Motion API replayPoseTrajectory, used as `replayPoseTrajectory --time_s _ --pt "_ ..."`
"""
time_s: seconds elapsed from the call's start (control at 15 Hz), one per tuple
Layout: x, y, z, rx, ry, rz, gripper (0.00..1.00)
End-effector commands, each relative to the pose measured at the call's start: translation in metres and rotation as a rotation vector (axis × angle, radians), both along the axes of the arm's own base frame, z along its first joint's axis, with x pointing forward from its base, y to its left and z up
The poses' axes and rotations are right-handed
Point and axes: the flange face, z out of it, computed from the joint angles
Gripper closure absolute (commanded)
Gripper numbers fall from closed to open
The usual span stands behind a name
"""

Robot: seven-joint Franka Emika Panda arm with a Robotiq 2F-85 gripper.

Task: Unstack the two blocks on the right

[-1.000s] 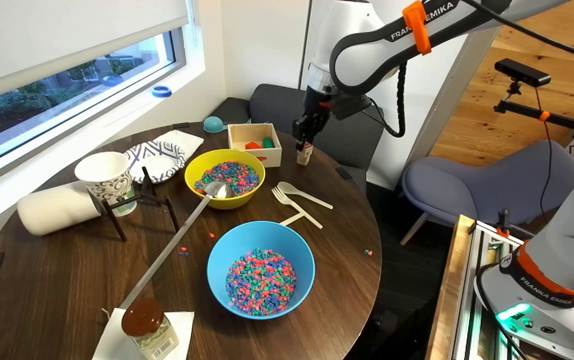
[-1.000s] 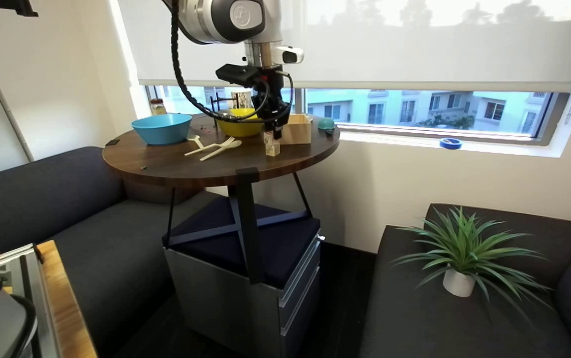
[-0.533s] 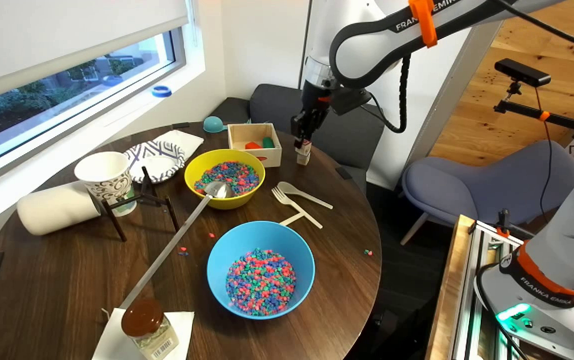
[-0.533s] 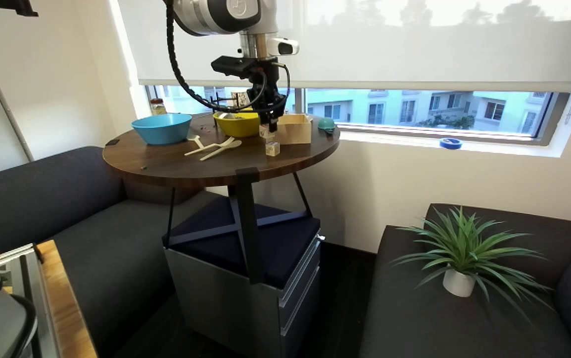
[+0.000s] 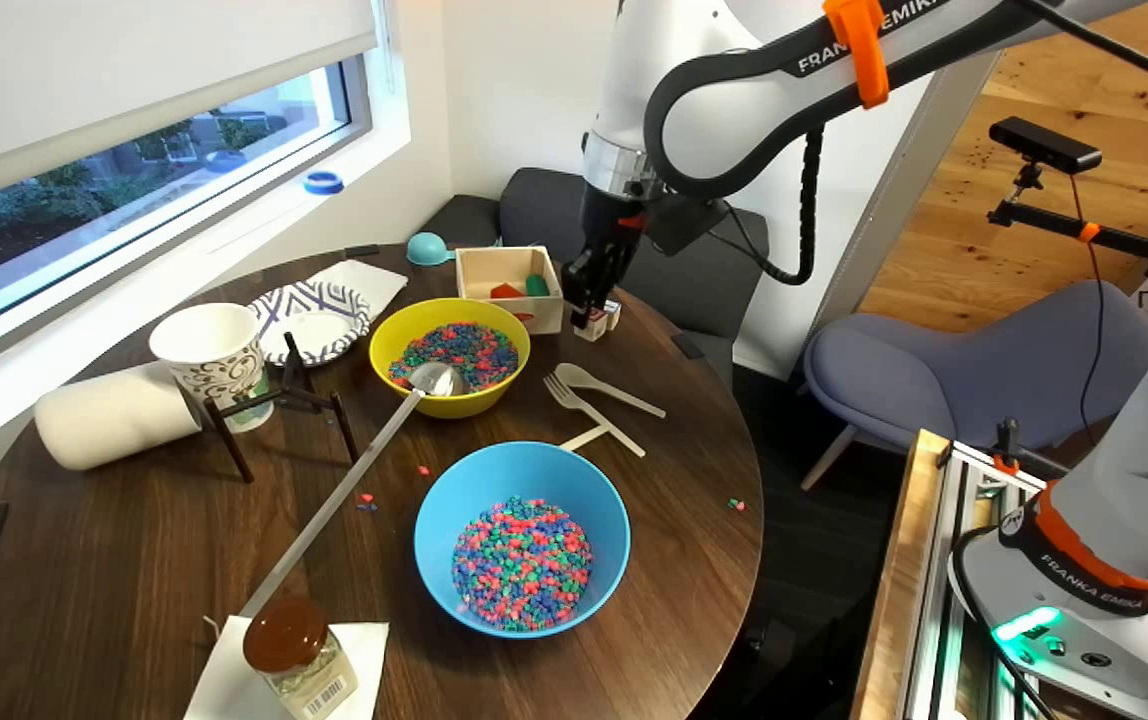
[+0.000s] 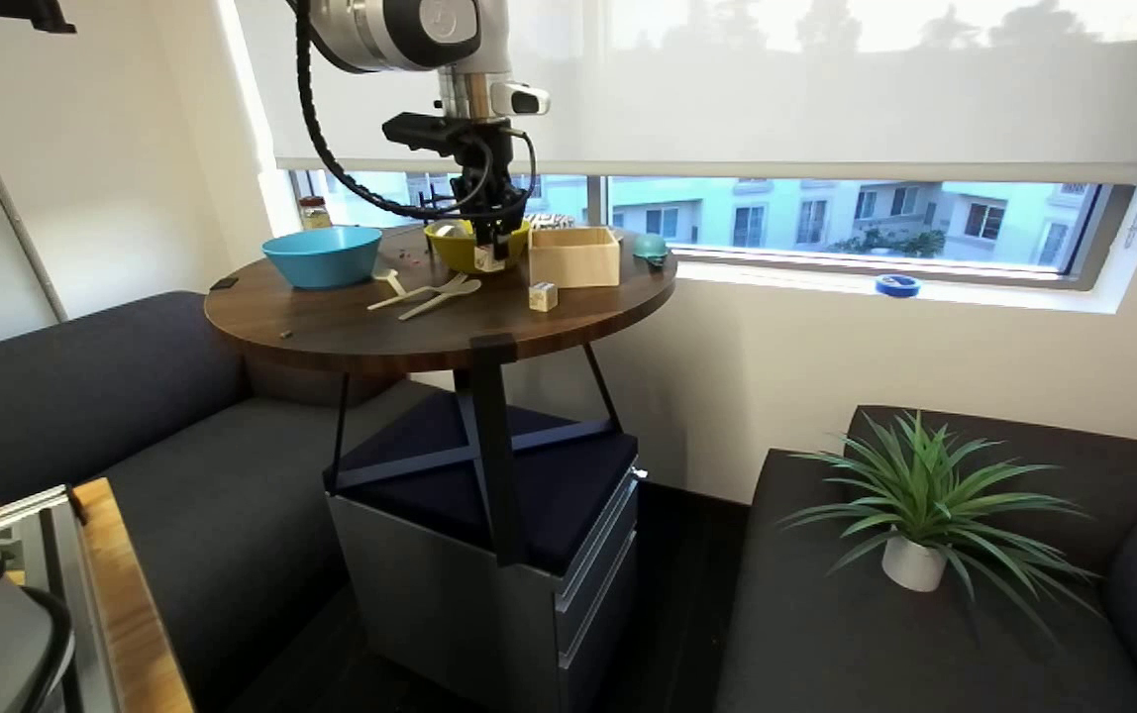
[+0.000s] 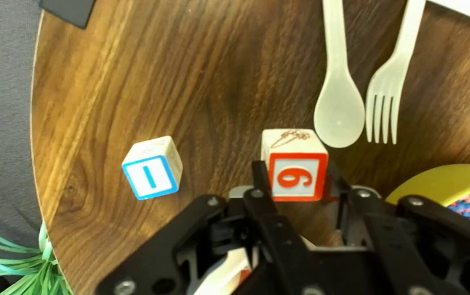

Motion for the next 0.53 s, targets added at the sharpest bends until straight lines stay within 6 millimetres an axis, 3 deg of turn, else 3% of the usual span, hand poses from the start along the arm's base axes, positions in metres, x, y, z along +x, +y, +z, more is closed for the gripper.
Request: replayPoseTrajectory --time_s 0.0,0.47 --pt "0.005 0.004 -0.015 -0.027 -0.027 -0.084 0.91" --pt "0.019 0.005 -0.033 -0.003 -0.069 -0.306 0.91"
